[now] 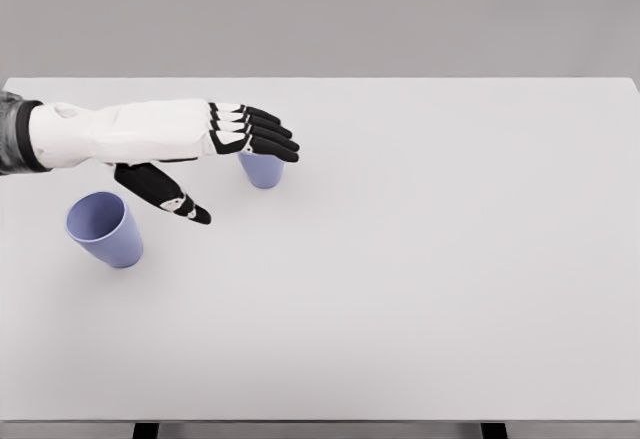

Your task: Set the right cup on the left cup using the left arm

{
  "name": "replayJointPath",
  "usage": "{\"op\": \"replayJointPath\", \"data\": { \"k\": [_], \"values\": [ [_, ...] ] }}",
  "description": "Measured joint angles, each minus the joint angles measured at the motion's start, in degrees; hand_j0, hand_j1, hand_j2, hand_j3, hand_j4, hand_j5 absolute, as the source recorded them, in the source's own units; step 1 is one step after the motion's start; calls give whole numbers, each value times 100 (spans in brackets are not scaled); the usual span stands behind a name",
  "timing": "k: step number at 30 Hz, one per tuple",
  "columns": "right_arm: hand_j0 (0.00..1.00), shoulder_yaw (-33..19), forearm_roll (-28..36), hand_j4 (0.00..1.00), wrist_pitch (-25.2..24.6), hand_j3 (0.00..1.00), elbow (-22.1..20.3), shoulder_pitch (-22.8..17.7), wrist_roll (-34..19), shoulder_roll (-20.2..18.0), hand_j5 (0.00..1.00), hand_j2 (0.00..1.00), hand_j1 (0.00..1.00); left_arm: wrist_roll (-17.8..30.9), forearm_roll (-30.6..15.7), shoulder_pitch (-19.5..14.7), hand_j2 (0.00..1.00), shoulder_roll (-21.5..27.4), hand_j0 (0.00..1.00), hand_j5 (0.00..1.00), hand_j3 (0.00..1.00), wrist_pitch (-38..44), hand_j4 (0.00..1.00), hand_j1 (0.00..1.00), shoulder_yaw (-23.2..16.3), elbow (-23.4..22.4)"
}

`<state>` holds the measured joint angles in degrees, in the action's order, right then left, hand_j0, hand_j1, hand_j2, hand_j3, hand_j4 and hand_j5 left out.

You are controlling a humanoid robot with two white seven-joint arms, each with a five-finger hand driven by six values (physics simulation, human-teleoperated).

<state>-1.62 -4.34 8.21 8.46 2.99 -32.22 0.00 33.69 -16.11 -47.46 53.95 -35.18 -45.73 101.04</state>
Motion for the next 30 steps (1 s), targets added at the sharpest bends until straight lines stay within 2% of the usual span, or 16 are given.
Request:
{"op": "replayJointPath", "data": {
  "k": [3,9,15,17,18,19,20,22,27,30],
  "values": [
    [100,-7,-8,100,-5,100,15,-141,1,0,100,100,100,0,22,-466,100,-37,100,100,100,4,100,100,-56,-171],
    [100,-31,-7,100,-7,100,22,-141,-1,0,100,100,100,-3,410,-510,100,-359,100,100,100,1,100,100,-88,-890],
    [100,-39,-7,100,-7,100,23,-141,-1,0,100,100,100,-21,643,-545,100,-611,100,100,100,2,100,100,-274,-997],
    [100,-40,-7,100,-7,100,24,-141,-1,0,100,100,100,-14,702,-1222,100,-599,100,100,100,11,100,100,-602,-942],
    [100,-39,-7,100,-7,100,23,-141,-1,0,100,100,100,-16,704,-1389,100,-592,100,100,100,11,100,100,-817,-979],
    [100,-39,-7,100,-7,100,23,-141,-1,0,100,100,100,-16,687,-1398,100,-602,100,100,100,7,100,100,-977,-1088],
    [100,-40,-7,100,-7,100,23,-141,-1,0,100,100,100,-21,675,-1406,100,-629,100,100,100,5,100,100,-1095,-1260],
    [100,-40,-7,100,-7,100,23,-141,-1,0,100,100,100,-36,640,-1802,100,-778,100,100,100,9,100,100,-1406,-1754],
    [100,-40,-7,100,-7,100,23,-141,-1,0,100,100,100,-73,643,-1802,100,-1271,100,100,100,2,100,100,-1885,-2935],
    [100,-40,-7,100,-7,100,23,-141,-1,0,100,100,100,-126,654,-1758,100,-1501,100,100,100,1,100,100,-1993,-3290]
  ]
}}
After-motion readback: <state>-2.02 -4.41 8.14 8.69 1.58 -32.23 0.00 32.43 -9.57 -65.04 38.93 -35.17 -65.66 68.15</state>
